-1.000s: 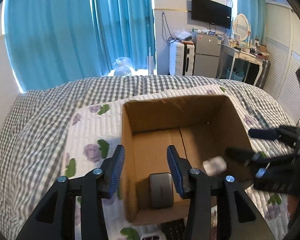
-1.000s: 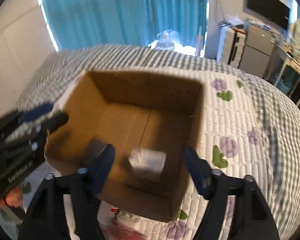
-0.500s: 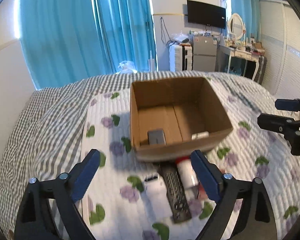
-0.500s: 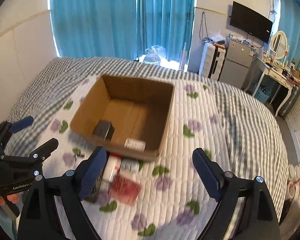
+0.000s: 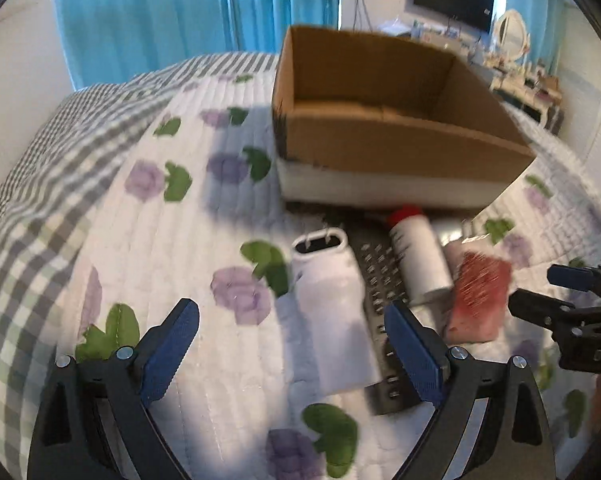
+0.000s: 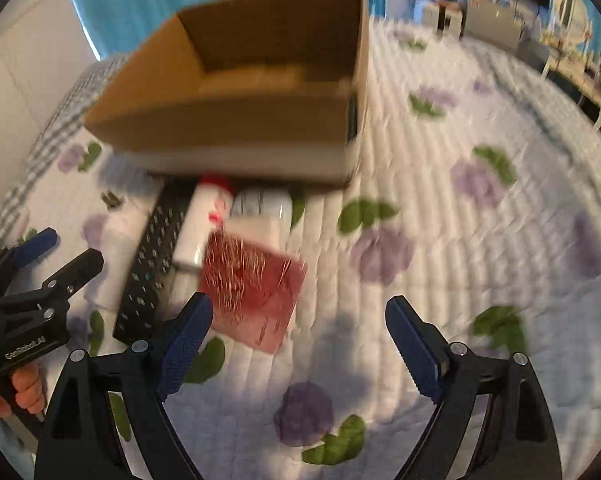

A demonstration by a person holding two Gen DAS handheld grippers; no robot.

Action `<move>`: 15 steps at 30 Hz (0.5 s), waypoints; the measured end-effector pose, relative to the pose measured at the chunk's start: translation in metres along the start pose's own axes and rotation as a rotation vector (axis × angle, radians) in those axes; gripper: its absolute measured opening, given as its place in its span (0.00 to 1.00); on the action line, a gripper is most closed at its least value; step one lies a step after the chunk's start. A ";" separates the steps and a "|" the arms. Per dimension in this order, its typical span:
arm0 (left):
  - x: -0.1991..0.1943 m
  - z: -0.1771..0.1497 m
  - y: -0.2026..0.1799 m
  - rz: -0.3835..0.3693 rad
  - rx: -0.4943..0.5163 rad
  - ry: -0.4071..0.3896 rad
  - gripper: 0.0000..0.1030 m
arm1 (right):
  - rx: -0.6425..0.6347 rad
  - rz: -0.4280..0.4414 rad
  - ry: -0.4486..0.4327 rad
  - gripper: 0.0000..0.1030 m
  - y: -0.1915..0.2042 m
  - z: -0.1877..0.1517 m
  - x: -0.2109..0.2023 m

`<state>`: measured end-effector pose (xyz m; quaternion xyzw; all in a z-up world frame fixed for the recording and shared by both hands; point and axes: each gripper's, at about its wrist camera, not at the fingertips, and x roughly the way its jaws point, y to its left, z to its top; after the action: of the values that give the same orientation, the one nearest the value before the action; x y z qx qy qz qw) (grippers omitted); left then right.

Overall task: Organize rigid objects
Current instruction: 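Grasp the white cylindrical plug device with the left tool while the right grasps the rose-patterned card case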

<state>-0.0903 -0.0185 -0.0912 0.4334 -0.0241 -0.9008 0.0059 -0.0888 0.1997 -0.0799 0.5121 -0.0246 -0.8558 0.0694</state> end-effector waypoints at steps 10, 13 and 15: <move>0.021 -0.009 -0.017 -0.041 0.065 0.086 0.58 | -0.009 0.001 0.046 0.86 0.002 -0.006 0.020; 0.020 -0.009 -0.018 -0.089 0.048 0.090 0.39 | -0.003 0.004 0.030 0.86 0.002 -0.006 0.022; 0.015 -0.012 -0.018 -0.077 0.047 0.080 0.35 | 0.009 0.019 0.036 0.86 0.001 -0.005 0.027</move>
<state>-0.0898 -0.0015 -0.1113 0.4699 -0.0282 -0.8815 -0.0382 -0.0972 0.1951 -0.1058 0.5276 -0.0322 -0.8455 0.0755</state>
